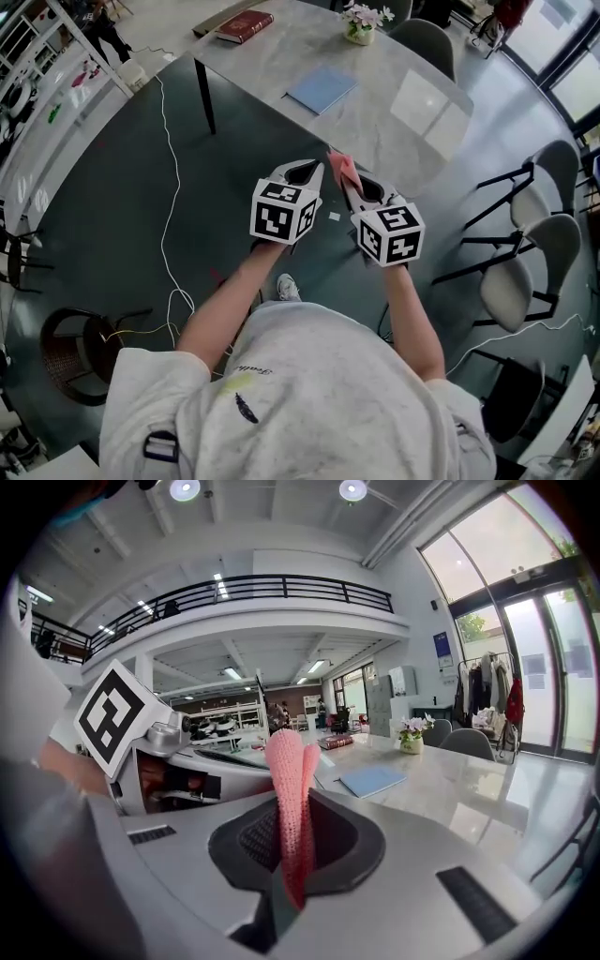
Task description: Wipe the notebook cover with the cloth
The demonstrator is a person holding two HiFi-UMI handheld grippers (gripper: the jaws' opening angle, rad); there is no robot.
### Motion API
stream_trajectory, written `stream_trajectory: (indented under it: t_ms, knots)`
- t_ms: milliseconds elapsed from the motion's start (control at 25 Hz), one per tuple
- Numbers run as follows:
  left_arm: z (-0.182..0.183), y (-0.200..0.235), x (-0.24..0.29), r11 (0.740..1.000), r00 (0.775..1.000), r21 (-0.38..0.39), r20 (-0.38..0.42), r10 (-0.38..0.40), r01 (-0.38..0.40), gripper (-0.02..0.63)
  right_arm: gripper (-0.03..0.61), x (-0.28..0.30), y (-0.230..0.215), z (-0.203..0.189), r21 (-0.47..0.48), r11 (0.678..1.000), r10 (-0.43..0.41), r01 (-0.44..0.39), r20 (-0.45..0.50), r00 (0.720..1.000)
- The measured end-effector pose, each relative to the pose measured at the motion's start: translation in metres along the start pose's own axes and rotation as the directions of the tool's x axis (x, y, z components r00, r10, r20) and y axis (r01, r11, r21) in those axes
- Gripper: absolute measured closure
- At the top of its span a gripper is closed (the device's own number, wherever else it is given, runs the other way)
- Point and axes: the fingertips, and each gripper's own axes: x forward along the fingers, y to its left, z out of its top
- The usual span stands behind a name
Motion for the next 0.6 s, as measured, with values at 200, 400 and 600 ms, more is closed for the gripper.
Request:
stream_trajectory:
  t_ms: [200,400,600]
  knots:
    - [0.011,0.037,0.014,1.000,1.000,0.001,-0.007,-0.024,0.024,0.607,0.563,0.042,-0.001,0.010,0.009,1.000,-0.016,0.016,-0.017,1.000]
    - [0.023,0.066,0.026,0.999,0.999,-0.003,0.005,-0.047,0.047,0.607,0.563,0.076,-0.001,0.023,-0.009,1.000,-0.030,0.030,-0.021,0.999]
    - [0.028,0.089,0.033,0.997,0.997,-0.007,0.006,-0.072,0.072,0.607,0.563,0.101,-0.005,0.032,-0.006,0.998,-0.061,0.061,-0.026,0.998]
